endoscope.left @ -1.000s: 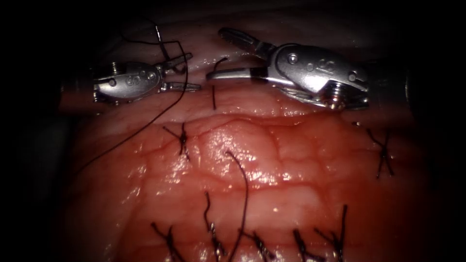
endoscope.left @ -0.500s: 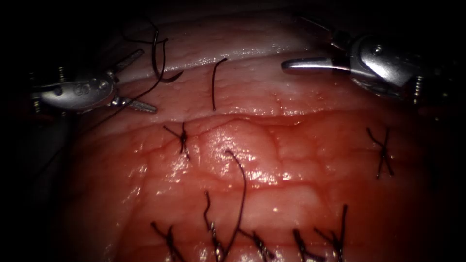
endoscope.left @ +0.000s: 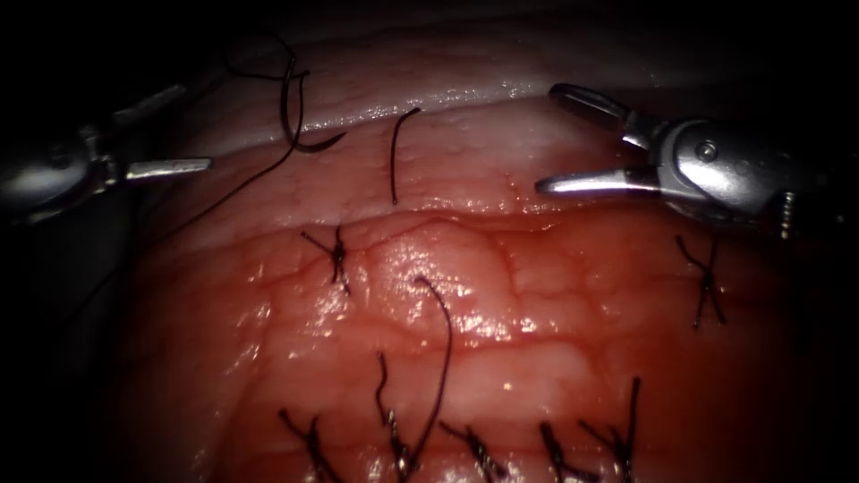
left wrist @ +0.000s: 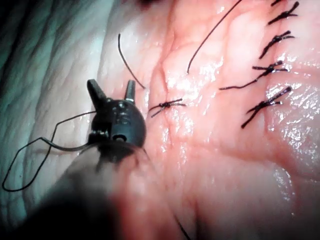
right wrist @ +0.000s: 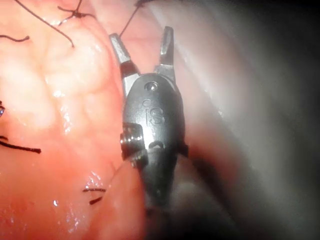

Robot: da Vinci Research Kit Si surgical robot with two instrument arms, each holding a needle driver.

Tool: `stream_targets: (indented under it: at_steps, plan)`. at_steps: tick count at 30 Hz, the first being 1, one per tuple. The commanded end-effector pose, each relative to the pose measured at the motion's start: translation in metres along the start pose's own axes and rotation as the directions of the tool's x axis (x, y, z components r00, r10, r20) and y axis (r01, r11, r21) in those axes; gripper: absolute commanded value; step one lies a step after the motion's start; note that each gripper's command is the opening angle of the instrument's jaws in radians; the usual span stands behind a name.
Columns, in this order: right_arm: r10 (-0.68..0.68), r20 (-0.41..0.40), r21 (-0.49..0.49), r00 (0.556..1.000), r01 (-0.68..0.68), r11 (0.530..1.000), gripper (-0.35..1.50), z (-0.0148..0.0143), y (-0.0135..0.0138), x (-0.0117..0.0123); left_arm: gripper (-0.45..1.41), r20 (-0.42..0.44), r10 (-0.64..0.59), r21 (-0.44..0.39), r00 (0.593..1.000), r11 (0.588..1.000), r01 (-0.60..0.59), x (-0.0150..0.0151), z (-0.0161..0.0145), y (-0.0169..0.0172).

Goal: Wound Closure

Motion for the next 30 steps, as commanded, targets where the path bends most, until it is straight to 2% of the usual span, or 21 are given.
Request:
stream_targets:
  at_steps: [1, 2, 3, 5, 7, 12, 17, 20, 30]
  plan:
    - [0.000, -0.004, 0.000, 1.000, 0.000, 1.000, 1.13, 0.0005, -0.0002, -0.0005, 0.19, -0.003, 0.004, -0.001, 1.000, 1.000, -0.004, -0.0002, 0.0007, 0.0001]
    - [0.000, -0.005, -0.003, 1.000, 0.000, 1.000, 1.13, 0.0004, -0.0002, -0.0005, 0.19, -0.024, 0.032, -0.010, 0.999, 0.999, -0.032, 0.0009, 0.0009, 0.0009]
    - [-0.001, -0.011, -0.004, 1.000, 0.001, 1.000, 1.13, 0.0001, -0.0002, -0.0006, 0.19, -0.091, 0.096, -0.044, 0.991, 0.994, -0.101, 0.0033, 0.0013, 0.0032]
    - [-0.003, -0.010, -0.005, 1.000, 0.003, 1.000, 1.13, -0.0001, -0.0003, -0.0007, 0.14, -0.137, 0.142, -0.086, 0.980, 0.984, -0.155, 0.0050, 0.0018, 0.0052]
    - [-0.005, -0.012, -0.005, 1.000, 0.005, 1.000, 1.13, -0.0003, -0.0005, -0.0008, 0.04, -0.221, 0.200, -0.136, 0.954, 0.963, -0.234, 0.0077, 0.0029, 0.0087]
    - [-0.006, -0.013, -0.005, 1.000, 0.006, 1.000, 1.13, -0.0005, -0.0008, -0.0008, 0.01, -0.321, 0.221, -0.191, 0.921, 0.937, -0.292, 0.0100, 0.0046, 0.0114]
    - [-0.010, -0.017, -0.006, 1.000, 0.010, 1.000, 1.11, -0.0006, -0.0011, -0.0011, 0.02, -0.354, 0.220, -0.237, 0.909, 0.919, -0.315, 0.0102, 0.0045, 0.0122]
    - [-0.017, -0.018, -0.007, 1.000, 0.017, 1.000, 1.09, -0.0006, -0.0012, -0.0013, 0.16, -0.335, 0.241, -0.245, 0.911, 0.911, -0.331, 0.0101, 0.0042, 0.0123]
    - [-0.008, -0.019, -0.007, 1.000, 0.008, 1.000, 1.08, -0.0007, -0.0014, -0.0014, 0.21, -0.281, 0.274, -0.273, 0.920, 0.896, -0.350, 0.0093, 0.0031, 0.0127]
